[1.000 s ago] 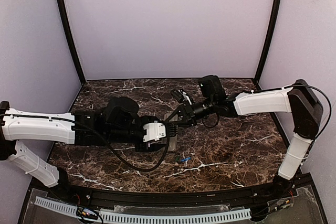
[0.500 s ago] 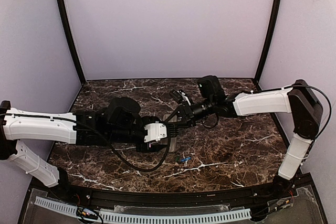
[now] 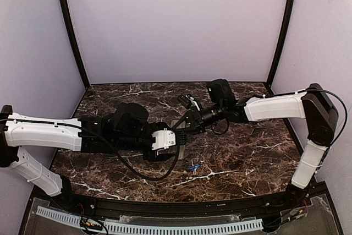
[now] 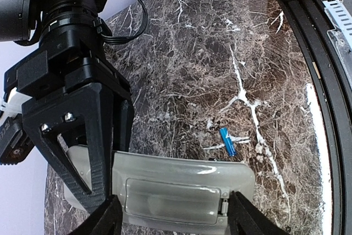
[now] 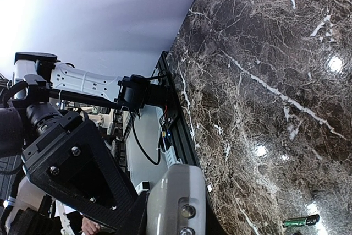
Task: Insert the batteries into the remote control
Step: Remove the battery cover from the remote control.
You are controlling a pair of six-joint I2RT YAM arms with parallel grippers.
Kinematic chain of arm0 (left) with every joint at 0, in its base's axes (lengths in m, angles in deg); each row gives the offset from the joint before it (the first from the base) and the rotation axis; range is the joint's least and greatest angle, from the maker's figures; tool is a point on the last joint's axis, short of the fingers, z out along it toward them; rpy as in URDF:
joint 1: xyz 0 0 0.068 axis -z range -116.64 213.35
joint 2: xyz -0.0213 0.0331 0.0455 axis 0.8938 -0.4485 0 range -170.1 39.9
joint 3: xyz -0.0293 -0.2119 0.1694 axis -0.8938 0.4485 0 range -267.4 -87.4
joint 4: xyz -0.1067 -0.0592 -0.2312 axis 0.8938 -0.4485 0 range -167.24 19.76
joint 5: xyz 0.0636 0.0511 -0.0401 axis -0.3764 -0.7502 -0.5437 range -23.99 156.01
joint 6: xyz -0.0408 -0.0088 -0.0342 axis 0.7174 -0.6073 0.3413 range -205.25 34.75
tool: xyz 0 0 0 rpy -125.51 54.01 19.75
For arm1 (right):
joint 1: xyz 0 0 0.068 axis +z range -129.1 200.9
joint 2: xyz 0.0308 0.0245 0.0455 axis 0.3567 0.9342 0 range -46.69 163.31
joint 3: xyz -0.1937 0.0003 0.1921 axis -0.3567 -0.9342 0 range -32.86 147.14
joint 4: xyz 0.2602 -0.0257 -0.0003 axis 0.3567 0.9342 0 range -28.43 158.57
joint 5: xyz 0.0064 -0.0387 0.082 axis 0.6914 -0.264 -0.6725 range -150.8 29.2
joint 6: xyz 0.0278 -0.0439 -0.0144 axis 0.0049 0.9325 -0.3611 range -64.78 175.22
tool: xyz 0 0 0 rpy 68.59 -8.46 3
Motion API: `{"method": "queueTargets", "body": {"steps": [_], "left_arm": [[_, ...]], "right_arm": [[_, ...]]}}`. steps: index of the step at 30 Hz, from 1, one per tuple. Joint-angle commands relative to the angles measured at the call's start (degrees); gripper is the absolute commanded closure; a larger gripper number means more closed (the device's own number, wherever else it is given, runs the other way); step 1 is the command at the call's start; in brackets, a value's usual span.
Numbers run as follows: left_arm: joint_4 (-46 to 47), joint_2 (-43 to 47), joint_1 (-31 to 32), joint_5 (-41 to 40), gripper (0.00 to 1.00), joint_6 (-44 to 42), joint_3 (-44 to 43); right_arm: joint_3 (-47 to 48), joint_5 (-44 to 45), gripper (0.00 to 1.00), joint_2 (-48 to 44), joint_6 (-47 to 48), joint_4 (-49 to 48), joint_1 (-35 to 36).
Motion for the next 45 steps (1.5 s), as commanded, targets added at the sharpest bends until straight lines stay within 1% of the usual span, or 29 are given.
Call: {"method": "queueTargets", "body": {"steps": [1, 5, 13, 17, 25, 32, 37, 41, 42, 43, 44, 45], "left_arm": [[-2.0, -0.4, 0.3, -0.8, 0.31, -0.2, -1.1], [-2.2, -1.0, 0.3, -2.0, 0.31, -0.8, -1.3], [0.4, -0.6, 0.3, -5.8, 0.39, -2.4, -0.9], [2.4, 0.9, 0.4, -7.0, 0.42, -2.8, -0.7], [6.4, 3.3, 1.2, -9.5, 0.43, -4.4, -0.4], [6.8, 4.3, 1.7, -9.7, 0.43, -4.7, -0.5], [6.5, 6.2, 1.8, -10.2, 0.41, -3.8, 0.8], [6.5, 6.3, 1.7, -11.9, 0.36, 0.1, 2.0], [7.7, 6.0, 1.7, -12.5, 0.35, 3.3, 2.5], [8.1, 5.8, 1.7, -13.3, 0.32, 5.1, 2.5], [8.4, 5.1, 1.5, -13.6, 0.30, 9.5, 2.2], [8.2, 4.7, 1.3, -14.2, 0.29, 11.8, 1.4]], "right_arm": [[1.4, -0.9, 1.00, -0.1, 0.8, -0.6, 0.6], [1.7, -1.1, 1.00, 0.0, 0.7, -0.5, 0.7], [2.1, -1.9, 1.00, 0.6, 0.3, -0.6, 0.9], [1.8, -1.9, 1.00, 1.0, 0.3, -0.8, 1.0], [1.0, -1.4, 1.00, 2.1, 0.4, -1.0, 0.9], [1.4, -0.8, 1.00, 2.2, 0.9, -0.4, 0.8], [1.2, 2.1, 1.00, 0.7, 1.6, 1.2, -1.2], [1.2, 8.3, 1.00, -1.7, 4.0, 3.8, -2.1], [1.5, 10.3, 1.00, -2.3, 5.0, 5.1, -2.2], [1.6, 12.5, 1.00, -2.8, 5.7, 6.0, -2.2], [1.5, 14.6, 1.00, -3.5, 6.0, 6.1, -2.2], [1.3, 16.2, 1.00, -4.2, 6.3, 6.1, -2.2]]}}
